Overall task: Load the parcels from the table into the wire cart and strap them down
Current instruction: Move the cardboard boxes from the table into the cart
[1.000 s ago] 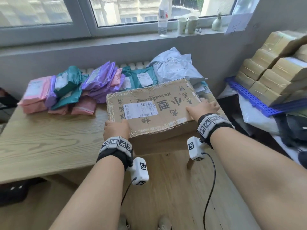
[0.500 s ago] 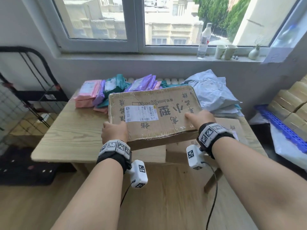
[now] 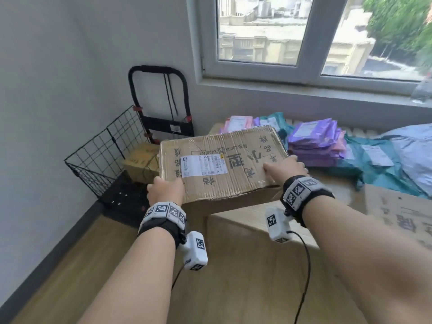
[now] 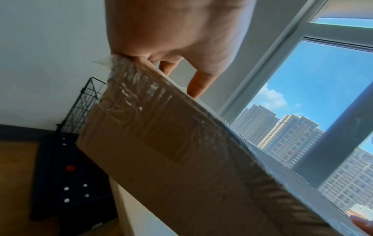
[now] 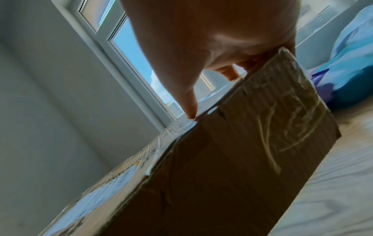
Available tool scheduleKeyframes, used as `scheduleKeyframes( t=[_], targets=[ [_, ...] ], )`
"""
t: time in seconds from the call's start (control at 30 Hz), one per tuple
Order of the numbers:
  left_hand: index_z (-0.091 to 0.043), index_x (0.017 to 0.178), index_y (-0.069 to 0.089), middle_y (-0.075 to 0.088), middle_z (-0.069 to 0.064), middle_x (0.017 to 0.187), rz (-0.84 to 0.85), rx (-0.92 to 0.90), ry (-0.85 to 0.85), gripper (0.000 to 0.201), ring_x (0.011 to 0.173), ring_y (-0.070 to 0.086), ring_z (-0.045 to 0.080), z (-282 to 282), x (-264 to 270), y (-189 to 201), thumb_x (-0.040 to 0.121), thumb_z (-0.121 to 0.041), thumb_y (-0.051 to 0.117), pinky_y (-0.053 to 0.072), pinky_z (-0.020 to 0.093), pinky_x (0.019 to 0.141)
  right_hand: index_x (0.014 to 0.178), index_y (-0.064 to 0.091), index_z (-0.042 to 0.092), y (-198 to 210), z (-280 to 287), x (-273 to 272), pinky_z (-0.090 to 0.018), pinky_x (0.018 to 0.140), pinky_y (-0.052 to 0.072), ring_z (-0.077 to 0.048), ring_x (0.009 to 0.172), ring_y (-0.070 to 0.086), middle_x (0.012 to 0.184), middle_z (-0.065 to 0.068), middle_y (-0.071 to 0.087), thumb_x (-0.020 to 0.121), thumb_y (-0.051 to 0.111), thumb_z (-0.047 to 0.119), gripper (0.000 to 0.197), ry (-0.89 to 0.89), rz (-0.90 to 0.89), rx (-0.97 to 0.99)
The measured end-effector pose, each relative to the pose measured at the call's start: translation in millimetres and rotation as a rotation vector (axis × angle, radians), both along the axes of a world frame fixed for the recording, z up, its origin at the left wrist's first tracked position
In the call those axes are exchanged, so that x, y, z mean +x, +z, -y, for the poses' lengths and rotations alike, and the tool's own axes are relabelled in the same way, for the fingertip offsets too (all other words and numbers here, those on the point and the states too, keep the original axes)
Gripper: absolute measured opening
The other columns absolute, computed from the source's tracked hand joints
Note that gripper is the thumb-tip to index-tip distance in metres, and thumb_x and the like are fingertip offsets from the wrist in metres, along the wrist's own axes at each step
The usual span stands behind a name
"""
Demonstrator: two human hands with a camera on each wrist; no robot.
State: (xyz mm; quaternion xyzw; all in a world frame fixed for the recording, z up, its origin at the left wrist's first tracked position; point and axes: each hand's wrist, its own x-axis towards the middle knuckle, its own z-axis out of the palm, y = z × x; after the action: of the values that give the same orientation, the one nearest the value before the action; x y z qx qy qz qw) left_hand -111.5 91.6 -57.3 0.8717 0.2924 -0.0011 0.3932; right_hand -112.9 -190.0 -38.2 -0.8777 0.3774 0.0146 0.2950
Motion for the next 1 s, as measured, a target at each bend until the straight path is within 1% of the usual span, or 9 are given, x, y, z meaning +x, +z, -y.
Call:
scheduleKeyframes(
  t=[0.23, 0.4, 0.5, 0.57, 0.63, 0.73, 0.8, 0.87, 1.0],
  targets=[
    [-0.011, 0.13, 0.049, 0.051, 0.014, 0.126, -0.006, -0.013, 0.133, 0.059, 0.111, 0.053, 0.035, -117.5, 34.2, -10.1, 0.077, -0.038, 0.052, 0.047, 0.048, 0.093, 0.134, 0.036, 0.009, -9.2, -112.9, 70.9, -0.046, 0.102, 0.042, -0.036, 0.12, 0.049, 0.132, -0.018, 0.048, 0.069, 0.066, 0.052, 0.083, 0.13, -0.052, 0.055],
    [-0.016, 0.119, 0.055, 0.058, 0.009, 0.114, 0.006, -0.058, 0.212, 0.058, 0.099, 0.059, 0.031, -166.9, 84.5, -22.9, 0.068, -0.043, 0.052, 0.052, 0.048, 0.085, 0.131, 0.038, 0.01, -17.5, -165.1, 140.6, -0.047, 0.1, 0.044, -0.037, 0.117, 0.05, 0.129, -0.017, 0.049, 0.067, 0.067, 0.049, 0.08, 0.193, -0.062, 0.056],
    [-0.017, 0.117, 0.055, 0.061, 0.007, 0.112, 0.022, -0.078, 0.244, 0.059, 0.097, 0.061, 0.031, -190.4, 126.3, -28.9, 0.064, -0.044, 0.054, 0.053, 0.049, 0.084, 0.13, 0.04, 0.009, -24.2, -191.2, 194.7, -0.046, 0.099, 0.045, -0.037, 0.114, 0.053, 0.127, -0.018, 0.05, 0.068, 0.069, 0.046, 0.078, 0.214, -0.061, 0.078],
    [-0.016, 0.116, 0.056, 0.062, 0.007, 0.111, 0.021, -0.067, 0.265, 0.057, 0.096, 0.062, 0.031, -203.2, 151.8, -25.0, 0.065, -0.042, 0.055, 0.054, 0.046, 0.084, 0.127, 0.047, 0.01, -31.3, -210.0, 233.8, -0.044, 0.093, 0.05, -0.035, 0.104, 0.059, 0.12, -0.017, 0.054, 0.064, 0.068, 0.048, 0.076, 0.246, -0.065, 0.105],
    [-0.015, 0.114, 0.058, 0.064, 0.007, 0.108, 0.0, -0.058, 0.284, 0.051, 0.092, 0.064, 0.03, -217.7, 176.1, -21.4, 0.068, -0.038, 0.057, 0.055, 0.038, 0.077, 0.121, 0.051, 0.012, -39.6, -226.8, 269.2, -0.043, 0.087, 0.053, -0.032, 0.095, 0.061, 0.113, -0.014, 0.059, 0.06, 0.066, 0.051, 0.074, 0.284, -0.088, 0.112],
    [-0.014, 0.111, 0.058, 0.064, 0.006, 0.102, 0.002, -0.086, 0.297, 0.04, 0.086, 0.062, 0.027, -242.4, 209.9, -23.3, 0.074, -0.029, 0.059, 0.045, 0.027, 0.06, 0.127, 0.045, 0.011, -41.7, -253.5, 306.5, -0.038, 0.093, 0.047, -0.033, 0.109, 0.056, 0.122, -0.014, 0.055, 0.072, 0.067, 0.049, 0.071, 0.297, -0.123, 0.133],
    [-0.014, 0.107, 0.061, 0.066, 0.005, 0.097, 0.011, -0.098, 0.31, 0.036, 0.081, 0.062, 0.025, -259.0, 227.9, -26.6, 0.073, -0.025, 0.06, 0.04, 0.023, 0.053, 0.13, 0.04, 0.011, -46.1, -269.7, 329.1, -0.041, 0.097, 0.043, -0.033, 0.116, 0.052, 0.127, -0.014, 0.05, 0.077, 0.067, 0.047, 0.07, 0.294, -0.142, 0.146],
    [-0.015, 0.105, 0.064, 0.067, 0.005, 0.095, 0.008, -0.104, 0.332, 0.034, 0.078, 0.064, 0.023, -273.5, 243.3, -29.3, 0.073, -0.024, 0.059, 0.039, 0.022, 0.05, 0.129, 0.041, 0.013, -49.9, -286.8, 347.1, -0.045, 0.1, 0.044, -0.033, 0.116, 0.052, 0.127, -0.014, 0.05, 0.075, 0.068, 0.048, 0.07, 0.307, -0.145, 0.146],
    [-0.014, 0.104, 0.06, 0.066, 0.006, 0.093, -0.02, -0.128, 0.37, 0.035, 0.073, 0.062, 0.021, -301.6, 279.5, -37.3, 0.071, -0.024, 0.059, 0.039, 0.023, 0.05, 0.125, 0.044, 0.014, -60.3, -315.1, 385.8, -0.047, 0.096, 0.047, -0.032, 0.109, 0.055, 0.121, -0.013, 0.053, 0.072, 0.068, 0.052, 0.069, 0.329, -0.157, 0.132]
  ],
)
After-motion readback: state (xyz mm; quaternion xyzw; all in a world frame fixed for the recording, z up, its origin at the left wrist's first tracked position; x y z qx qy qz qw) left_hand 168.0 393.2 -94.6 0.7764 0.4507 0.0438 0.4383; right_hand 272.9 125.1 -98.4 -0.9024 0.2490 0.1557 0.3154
